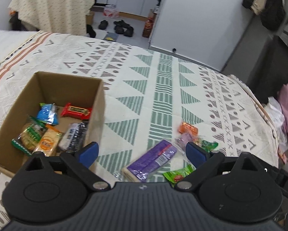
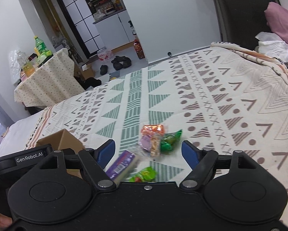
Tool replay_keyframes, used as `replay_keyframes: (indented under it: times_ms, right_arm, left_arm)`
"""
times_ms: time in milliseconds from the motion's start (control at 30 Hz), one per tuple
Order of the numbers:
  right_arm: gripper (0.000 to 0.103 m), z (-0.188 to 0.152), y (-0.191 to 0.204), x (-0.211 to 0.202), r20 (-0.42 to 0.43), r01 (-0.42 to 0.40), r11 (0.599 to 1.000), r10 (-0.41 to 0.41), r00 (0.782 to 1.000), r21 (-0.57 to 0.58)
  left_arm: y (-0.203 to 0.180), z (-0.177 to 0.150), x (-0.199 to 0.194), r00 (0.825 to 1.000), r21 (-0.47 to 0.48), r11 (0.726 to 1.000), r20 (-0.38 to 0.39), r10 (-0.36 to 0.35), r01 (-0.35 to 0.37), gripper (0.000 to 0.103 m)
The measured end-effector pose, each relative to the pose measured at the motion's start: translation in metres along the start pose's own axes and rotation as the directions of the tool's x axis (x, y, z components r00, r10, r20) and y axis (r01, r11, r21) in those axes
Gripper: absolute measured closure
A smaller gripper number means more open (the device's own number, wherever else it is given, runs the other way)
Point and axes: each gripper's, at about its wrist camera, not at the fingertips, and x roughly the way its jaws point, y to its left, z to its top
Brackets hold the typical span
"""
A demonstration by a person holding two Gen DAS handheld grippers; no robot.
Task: Organize snacks
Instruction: 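Grasp purple bar with left tool while right tool grasps green candy packet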
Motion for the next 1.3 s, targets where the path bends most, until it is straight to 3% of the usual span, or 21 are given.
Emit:
replay_keyframes:
  times_ms: [233, 467, 667, 833, 933, 1100, 1300]
  right_arm:
    - [0.022, -0.003, -0.026, 0.002, 0.000, -0.006, 1.000, 0.006, 1.000, 0.020]
    - [0.000, -0.021, -0.050, 0.010, 0.021, -0.094, 0.992, 0.093, 0.995, 0.085]
    - [0.000, -0.029, -0.058, 0.029, -0.015, -0.081, 0.988, 0.083, 0.996, 0.130]
    - [0.000, -0.026, -0.061, 0.042, -0.006, -0.092, 0.984, 0.094, 0.996, 0.152]
    - [0.004, -0.025, -0.066, 0.053, -0.023, -0.110, 0.977, 0.116, 0.993, 0.185]
    - [0.025, -0.026, -0.072, 0.075, -0.055, -0.115, 0.964, 0.132, 0.990, 0.241]
    - [0.033, -0.023, -0.074, 0.098, -0.071, -0.117, 0.956, 0.141, 0.987, 0.268]
  left_arm:
    - [-0.018, -0.011, 0.010, 1.000, 0.067, 0.998, -0.021, -0.015, 0.016, 0.006]
    - [-0.029, -0.019, 0.025, 0.999, 0.122, 0.992, -0.050, 0.019, -0.013, 0.000]
    - [-0.034, -0.022, 0.045, 0.995, 0.141, 0.990, -0.091, 0.037, -0.024, 0.000]
    - [-0.036, -0.020, 0.053, 0.995, 0.132, 0.989, -0.061, 0.075, -0.067, 0.000]
    - [-0.035, -0.019, 0.064, 0.993, 0.132, 0.987, -0.065, 0.096, -0.087, 0.000]
    - [-0.034, -0.019, 0.078, 0.992, 0.123, 0.989, -0.080, 0.098, -0.088, 0.001]
    - [-0.034, -0.025, 0.095, 0.988, 0.125, 0.989, -0.124, 0.093, -0.077, 0.003]
